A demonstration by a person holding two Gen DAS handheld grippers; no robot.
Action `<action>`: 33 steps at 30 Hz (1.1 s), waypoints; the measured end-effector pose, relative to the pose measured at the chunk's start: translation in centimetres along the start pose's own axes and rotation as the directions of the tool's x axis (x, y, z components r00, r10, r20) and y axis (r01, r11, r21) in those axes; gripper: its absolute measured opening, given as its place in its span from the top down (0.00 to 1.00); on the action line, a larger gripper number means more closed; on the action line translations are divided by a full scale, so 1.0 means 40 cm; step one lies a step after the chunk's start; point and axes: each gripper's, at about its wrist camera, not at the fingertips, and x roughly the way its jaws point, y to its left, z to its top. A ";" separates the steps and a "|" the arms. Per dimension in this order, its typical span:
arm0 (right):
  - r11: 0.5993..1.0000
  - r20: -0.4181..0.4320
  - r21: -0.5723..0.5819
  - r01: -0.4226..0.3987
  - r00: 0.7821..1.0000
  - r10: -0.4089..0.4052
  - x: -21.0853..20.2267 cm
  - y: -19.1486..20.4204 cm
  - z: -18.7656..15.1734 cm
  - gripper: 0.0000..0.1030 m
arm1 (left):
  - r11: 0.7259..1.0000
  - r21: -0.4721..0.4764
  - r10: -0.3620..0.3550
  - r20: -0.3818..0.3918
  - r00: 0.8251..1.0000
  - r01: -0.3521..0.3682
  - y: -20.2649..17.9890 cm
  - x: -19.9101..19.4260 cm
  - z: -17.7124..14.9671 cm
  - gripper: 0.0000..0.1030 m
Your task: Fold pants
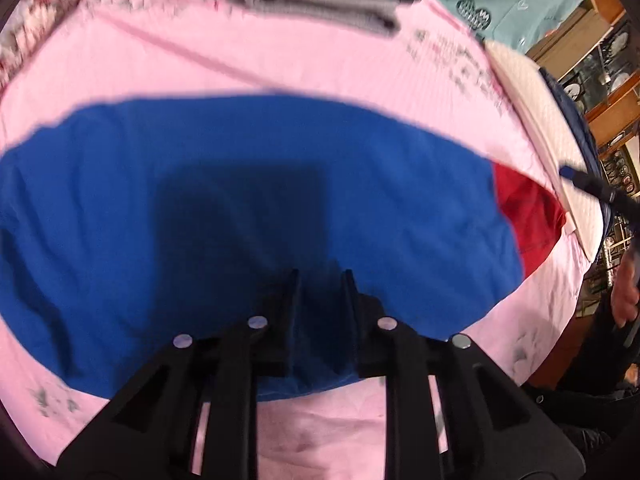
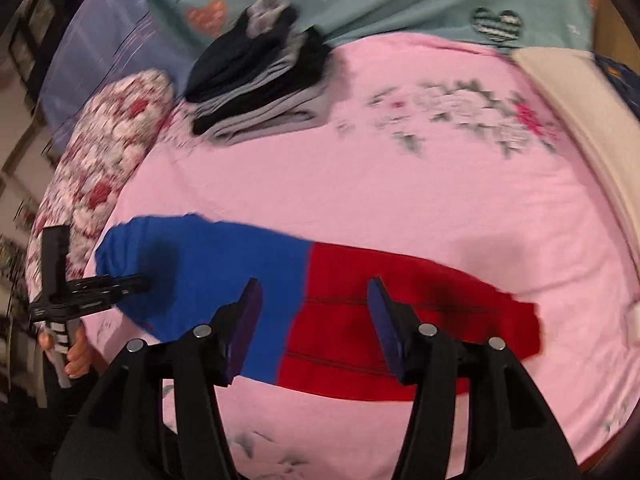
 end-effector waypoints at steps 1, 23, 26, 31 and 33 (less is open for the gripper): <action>0.999 -0.027 -0.038 -0.029 0.999 0.028 0.034 0.040 0.021 0.46 | 1.000 0.000 -0.019 0.028 0.999 0.019 0.007 -0.007 -0.015 0.82; 0.898 -0.241 -0.440 0.001 0.963 -0.120 0.456 0.435 0.050 0.67 | 0.982 0.066 -0.179 0.050 0.983 0.175 0.052 -0.036 -0.082 0.81; 0.903 -0.255 -0.425 -0.058 0.965 -0.058 0.458 0.447 0.077 0.67 | 0.983 0.065 -0.178 0.054 0.983 0.174 0.048 -0.034 -0.087 0.81; 0.915 -0.296 -0.384 -0.125 0.955 0.006 0.525 0.452 0.132 0.76 | 0.982 0.065 -0.180 0.056 0.982 0.176 0.042 -0.036 -0.088 0.81; 0.917 -0.292 -0.373 -0.140 0.956 0.027 0.534 0.447 0.146 0.91 | 0.981 0.066 -0.184 0.057 0.981 0.180 0.040 -0.036 -0.088 0.81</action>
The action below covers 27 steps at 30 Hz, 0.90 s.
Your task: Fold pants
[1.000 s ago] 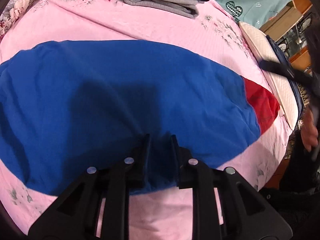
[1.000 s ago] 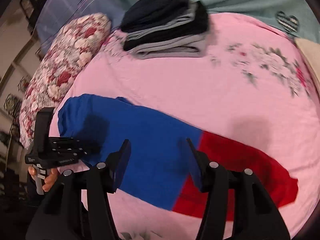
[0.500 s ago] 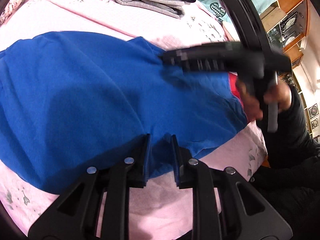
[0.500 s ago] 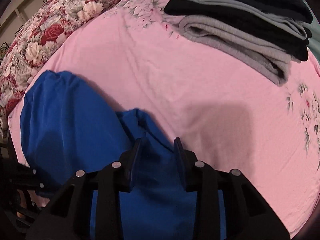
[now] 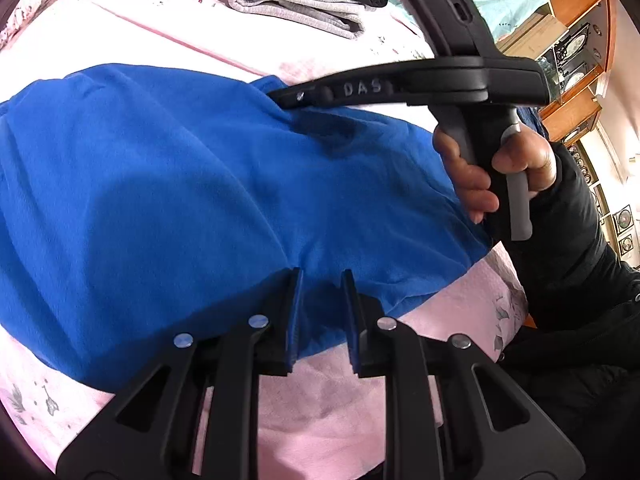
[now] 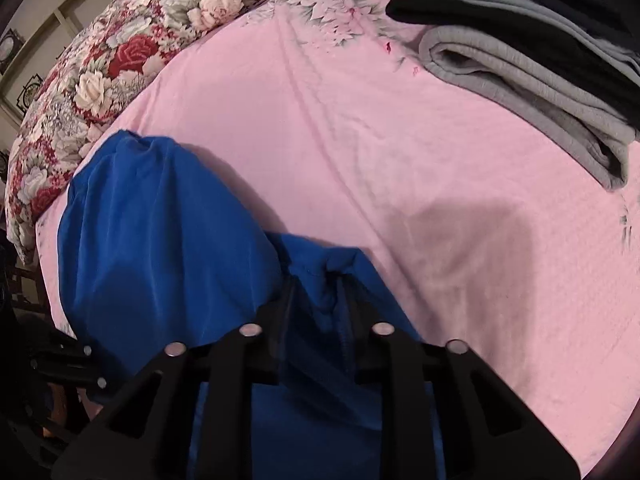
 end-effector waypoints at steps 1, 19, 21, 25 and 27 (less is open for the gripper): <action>1.000 0.004 0.001 -0.017 1.000 0.017 -0.001 -0.004 0.004 0.95 | 1.000 0.001 -0.002 0.000 1.000 0.002 -0.001 0.000 0.000 0.81; 0.995 0.146 0.078 0.061 0.987 -0.072 -0.145 -0.088 0.062 0.55 | 0.996 -0.032 0.083 0.031 0.996 -0.082 -0.022 -0.064 0.141 0.55; 0.991 0.165 0.111 0.080 0.981 -0.098 -0.205 -0.110 0.022 0.54 | 0.995 -0.069 0.078 0.013 0.997 -0.077 -0.019 -0.029 0.201 0.55; 0.982 0.077 0.186 0.039 0.996 -0.054 -0.244 -0.149 -0.136 0.54 | 0.992 -0.083 0.093 -0.072 0.993 -0.099 -0.019 0.107 0.294 0.88; 0.982 0.077 0.187 0.006 0.997 -0.021 -0.242 -0.131 -0.230 0.61 | 0.988 -0.092 0.117 -0.103 0.988 -0.126 -0.006 0.154 0.314 0.90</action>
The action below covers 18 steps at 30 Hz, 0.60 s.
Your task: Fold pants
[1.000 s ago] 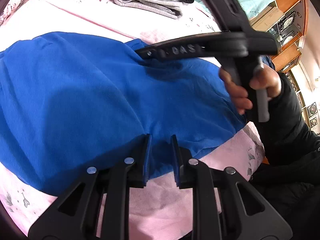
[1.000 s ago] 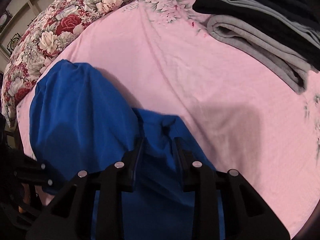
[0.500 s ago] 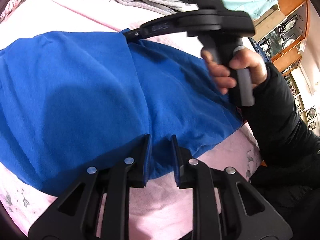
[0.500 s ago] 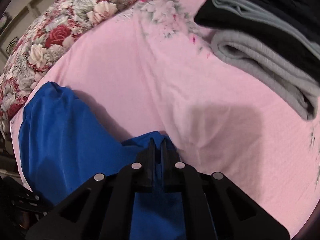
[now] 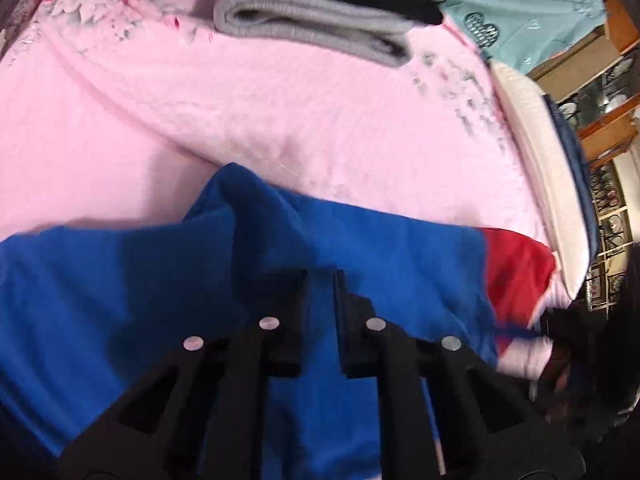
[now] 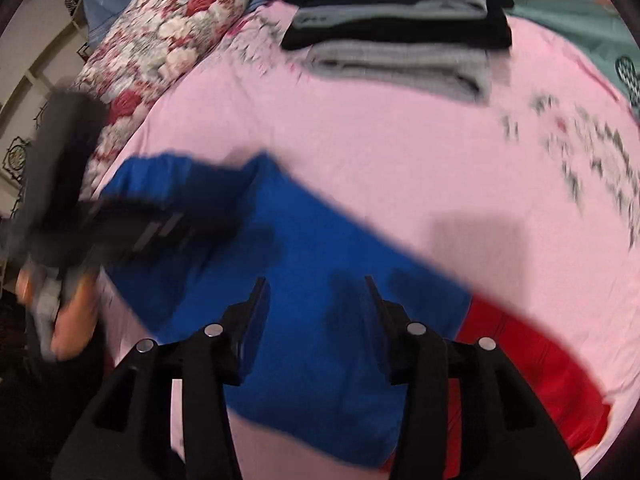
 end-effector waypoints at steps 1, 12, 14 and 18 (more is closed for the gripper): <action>1.000 -0.001 0.003 -0.011 1.000 0.011 -0.005 0.001 -0.040 0.67 | 1.000 -0.007 0.015 -0.010 1.000 -0.015 0.003 0.016 0.013 0.92; 0.987 -0.080 0.093 -0.130 0.987 0.137 0.089 0.066 -0.144 0.80 | 1.000 0.022 -0.001 0.036 0.999 0.001 0.022 0.035 0.029 0.96; 0.985 -0.052 0.110 -0.133 0.989 0.139 0.097 0.071 -0.141 0.77 | 1.000 0.021 -0.014 0.038 0.999 0.013 0.022 0.029 0.030 0.96; 0.968 0.046 0.168 -0.186 0.982 0.181 0.018 0.046 -0.131 0.52 | 1.000 0.023 -0.018 0.082 0.996 0.016 0.020 -0.029 0.001 0.91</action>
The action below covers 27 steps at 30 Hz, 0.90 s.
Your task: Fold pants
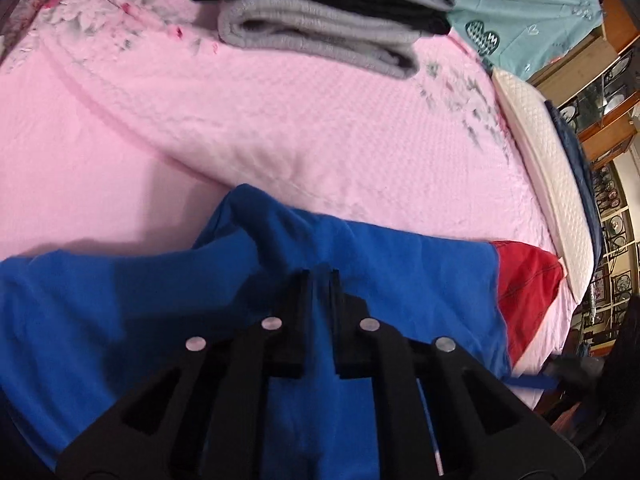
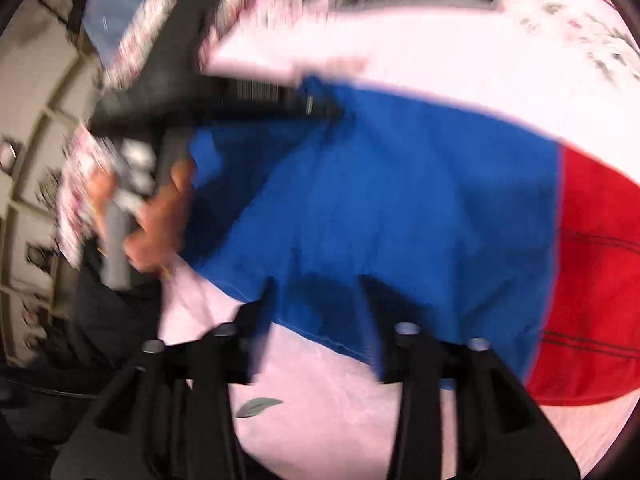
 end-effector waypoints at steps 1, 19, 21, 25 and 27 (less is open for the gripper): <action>1.000 0.048 0.014 0.007 0.999 -0.007 -0.041 -0.012 0.001 0.52 | 1.000 0.005 -0.005 0.028 1.000 0.005 -0.006 -0.035 -0.017 0.84; 0.749 0.296 0.657 -0.085 0.943 -0.152 -0.387 -0.616 -0.230 0.25 | 0.996 -0.076 -0.035 0.016 0.999 0.036 0.039 -0.097 -0.243 0.65; 0.729 0.277 0.678 -0.092 0.951 -0.137 -0.358 -0.634 -0.222 0.25 | 0.997 -0.068 -0.031 0.015 0.999 0.032 0.037 -0.096 -0.244 0.65; 0.719 0.325 0.676 -0.161 0.941 -0.095 -0.329 -0.648 -0.200 0.22 | 0.996 -0.072 -0.047 0.013 0.999 0.048 0.045 -0.099 -0.247 0.65; 0.726 0.355 0.664 -0.180 0.930 -0.093 -0.320 -0.652 -0.178 0.19 | 0.996 -0.075 -0.056 0.013 0.998 0.057 0.056 -0.102 -0.247 0.65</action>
